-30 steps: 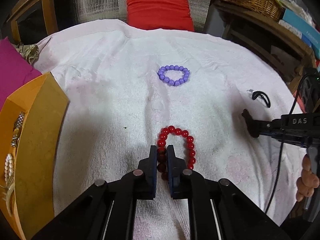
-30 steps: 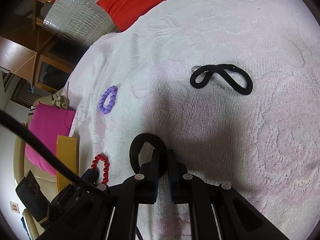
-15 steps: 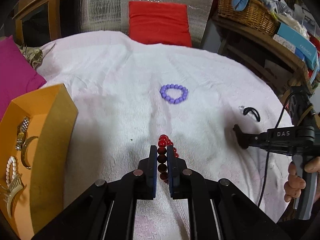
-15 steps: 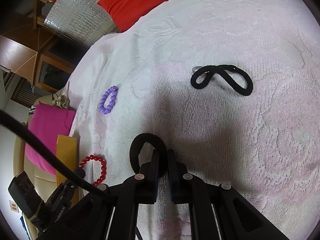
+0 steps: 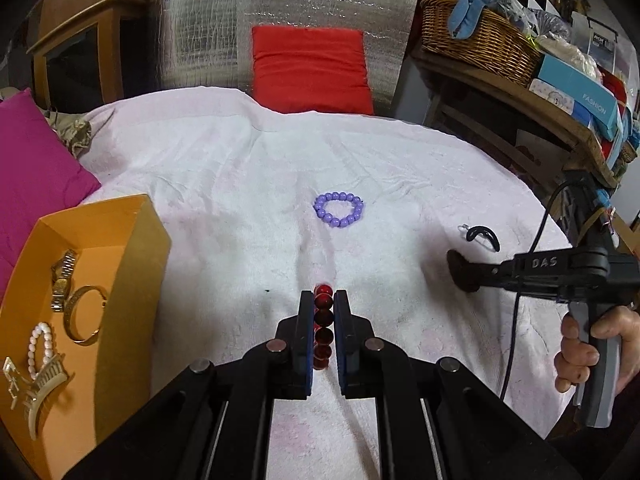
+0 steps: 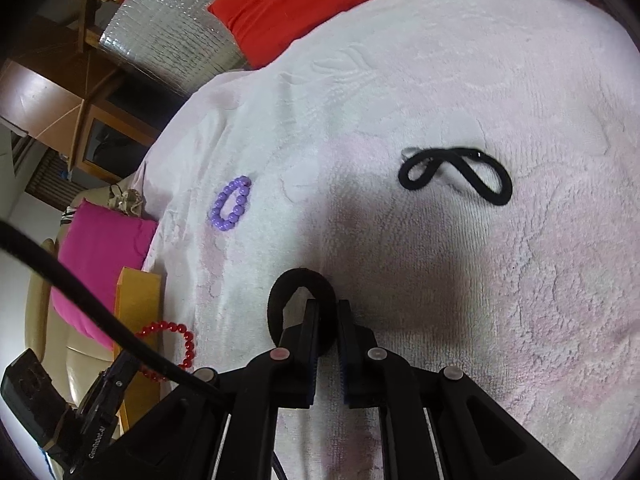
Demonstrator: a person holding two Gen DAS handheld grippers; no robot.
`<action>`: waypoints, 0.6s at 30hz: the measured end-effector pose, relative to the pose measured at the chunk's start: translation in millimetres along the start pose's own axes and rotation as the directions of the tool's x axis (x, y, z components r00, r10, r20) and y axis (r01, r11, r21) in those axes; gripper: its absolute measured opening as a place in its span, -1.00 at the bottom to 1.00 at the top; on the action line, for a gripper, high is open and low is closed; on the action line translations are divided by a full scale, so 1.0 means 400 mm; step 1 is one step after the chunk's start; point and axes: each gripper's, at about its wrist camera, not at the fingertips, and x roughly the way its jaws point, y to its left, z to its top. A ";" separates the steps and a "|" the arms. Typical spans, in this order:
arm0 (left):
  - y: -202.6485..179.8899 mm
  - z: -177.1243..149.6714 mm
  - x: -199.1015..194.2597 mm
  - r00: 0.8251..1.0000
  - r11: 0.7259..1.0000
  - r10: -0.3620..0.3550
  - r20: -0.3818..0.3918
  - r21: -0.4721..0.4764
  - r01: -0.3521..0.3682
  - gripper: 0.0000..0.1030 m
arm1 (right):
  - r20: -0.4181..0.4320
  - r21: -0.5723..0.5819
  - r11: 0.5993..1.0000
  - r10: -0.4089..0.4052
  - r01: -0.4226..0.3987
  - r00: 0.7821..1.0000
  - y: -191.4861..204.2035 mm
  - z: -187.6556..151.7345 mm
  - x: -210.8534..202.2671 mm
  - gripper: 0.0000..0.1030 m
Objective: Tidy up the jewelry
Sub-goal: 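Lift the red bead bracelet off the towel with the left gripper, then carry the red bracelet in the left gripper while the right gripper carries the hair tie to the orange box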
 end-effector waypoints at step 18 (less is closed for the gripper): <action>0.077 -0.012 -0.132 0.991 0.996 0.077 0.113 -0.062 -0.070 -0.82 | 0.080 -0.226 0.964 0.159 -0.138 0.984 0.207 -0.080 -0.034 -0.83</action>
